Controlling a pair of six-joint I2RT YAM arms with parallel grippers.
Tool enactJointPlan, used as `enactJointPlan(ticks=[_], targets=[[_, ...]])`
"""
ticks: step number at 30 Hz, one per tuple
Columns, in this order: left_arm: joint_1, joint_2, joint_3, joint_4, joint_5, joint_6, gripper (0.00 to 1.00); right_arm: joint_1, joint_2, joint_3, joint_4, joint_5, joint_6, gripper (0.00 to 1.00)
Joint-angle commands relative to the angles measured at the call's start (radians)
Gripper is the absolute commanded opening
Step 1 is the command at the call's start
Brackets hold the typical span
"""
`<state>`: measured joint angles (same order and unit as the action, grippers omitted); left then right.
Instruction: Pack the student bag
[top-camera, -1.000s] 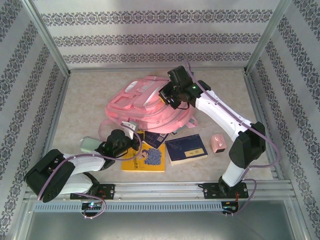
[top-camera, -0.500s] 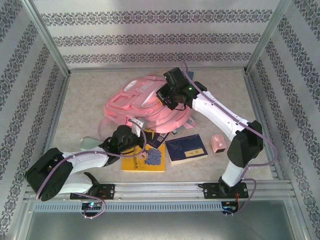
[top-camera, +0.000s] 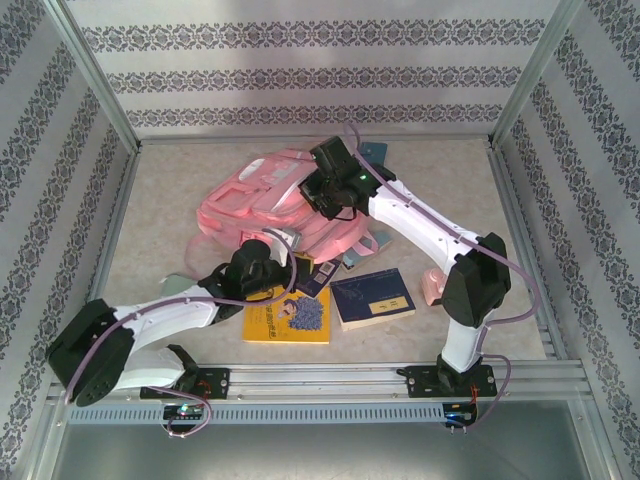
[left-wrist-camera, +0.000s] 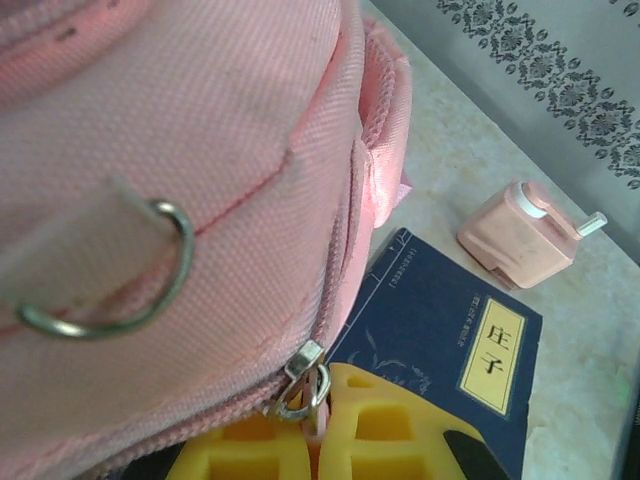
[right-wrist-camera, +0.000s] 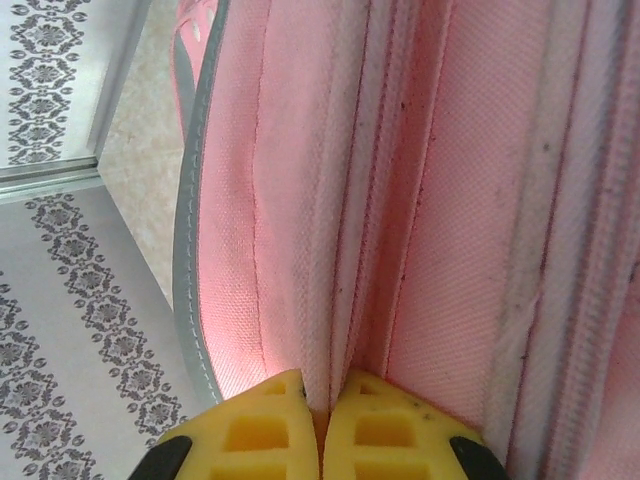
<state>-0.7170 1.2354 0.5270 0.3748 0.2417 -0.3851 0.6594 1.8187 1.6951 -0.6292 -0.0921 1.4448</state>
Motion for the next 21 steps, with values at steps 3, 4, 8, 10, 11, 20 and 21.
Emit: enactJointPlan(ticks=[3, 4, 8, 10, 11, 20, 21], targets=[[0.067, -0.063, 0.127, -0.169, 0.021, 0.076, 0.00, -0.057, 0.004, 0.014, 0.187, 0.060, 0.017, 0.00], [0.087, -0.052, 0.147, -0.189, 0.033, 0.080, 0.00, -0.062, 0.004, 0.023, 0.187, 0.072, 0.017, 0.00], [0.167, 0.007, 0.242, -0.270, 0.089, 0.091, 0.00, -0.067, -0.021, 0.025, 0.192, 0.137, 0.008, 0.00], [0.197, 0.021, 0.279, -0.305, 0.111, 0.098, 0.00, -0.057, -0.054, -0.006, 0.180, 0.197, 0.001, 0.00], [0.212, 0.021, 0.292, -0.322, 0.127, 0.099, 0.00, -0.053, -0.072, -0.033, 0.187, 0.211, -0.001, 0.00], [0.280, -0.066, 0.289, -0.570, 0.132, 0.111, 0.00, -0.043, -0.070, -0.050, 0.141, -0.012, -0.206, 0.48], [0.283, -0.080, 0.277, -0.584, 0.131, 0.102, 0.00, -0.049, -0.063, -0.011, 0.090, -0.053, -0.293, 0.52]])
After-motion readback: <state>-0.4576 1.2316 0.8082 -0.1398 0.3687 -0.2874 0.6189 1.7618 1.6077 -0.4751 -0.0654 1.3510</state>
